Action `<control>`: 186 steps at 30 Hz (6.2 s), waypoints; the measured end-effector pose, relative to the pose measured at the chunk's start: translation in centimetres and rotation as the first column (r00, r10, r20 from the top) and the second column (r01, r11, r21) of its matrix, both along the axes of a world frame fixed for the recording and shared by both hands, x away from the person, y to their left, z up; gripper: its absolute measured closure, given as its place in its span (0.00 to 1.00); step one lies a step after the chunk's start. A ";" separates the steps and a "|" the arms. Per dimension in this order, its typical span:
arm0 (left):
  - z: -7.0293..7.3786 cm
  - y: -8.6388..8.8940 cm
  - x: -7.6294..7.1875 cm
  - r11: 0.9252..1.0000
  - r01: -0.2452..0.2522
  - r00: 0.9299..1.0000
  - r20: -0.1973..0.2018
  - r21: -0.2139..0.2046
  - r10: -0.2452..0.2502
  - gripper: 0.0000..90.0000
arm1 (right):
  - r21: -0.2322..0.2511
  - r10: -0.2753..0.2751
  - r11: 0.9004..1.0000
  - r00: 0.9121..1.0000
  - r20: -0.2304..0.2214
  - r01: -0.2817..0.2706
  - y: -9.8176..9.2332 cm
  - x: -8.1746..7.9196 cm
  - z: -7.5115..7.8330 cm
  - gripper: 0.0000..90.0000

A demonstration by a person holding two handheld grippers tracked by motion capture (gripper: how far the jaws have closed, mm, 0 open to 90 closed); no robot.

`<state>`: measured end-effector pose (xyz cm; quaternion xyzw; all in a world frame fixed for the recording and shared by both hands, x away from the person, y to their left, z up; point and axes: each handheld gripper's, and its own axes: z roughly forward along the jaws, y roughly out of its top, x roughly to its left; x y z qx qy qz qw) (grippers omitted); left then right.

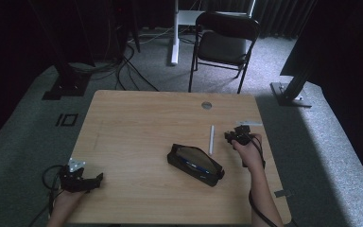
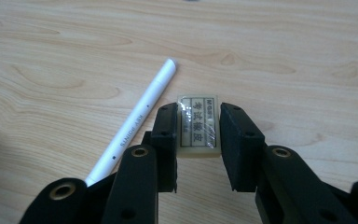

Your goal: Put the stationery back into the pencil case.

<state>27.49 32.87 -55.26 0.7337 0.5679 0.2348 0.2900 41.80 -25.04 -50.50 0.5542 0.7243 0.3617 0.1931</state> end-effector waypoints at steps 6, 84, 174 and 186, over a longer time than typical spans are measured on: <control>0.0 0.0 0.0 1.000 0.000 1.000 0.000 0.000 0.000 0.00 | -0.007 0.025 1.000 0.999 0.038 -0.024 0.1 -0.4 1.5 0.76; 0.0 0.0 0.0 1.000 0.000 1.000 0.000 0.000 0.000 0.00 | -0.047 0.629 0.777 0.771 0.098 -0.628 8.6 -7.7 7.0 0.76; 0.0 0.0 0.0 1.000 0.001 1.000 -0.001 0.001 -0.001 0.00 | -0.158 0.694 0.649 0.664 -0.279 -0.744 12.8 -5.3 2.6 0.74; 0.0 0.0 0.0 1.000 0.001 1.000 -0.001 0.002 -0.001 0.00 | -0.122 0.713 0.668 0.678 -0.181 -0.734 11.4 -5.6 4.8 0.75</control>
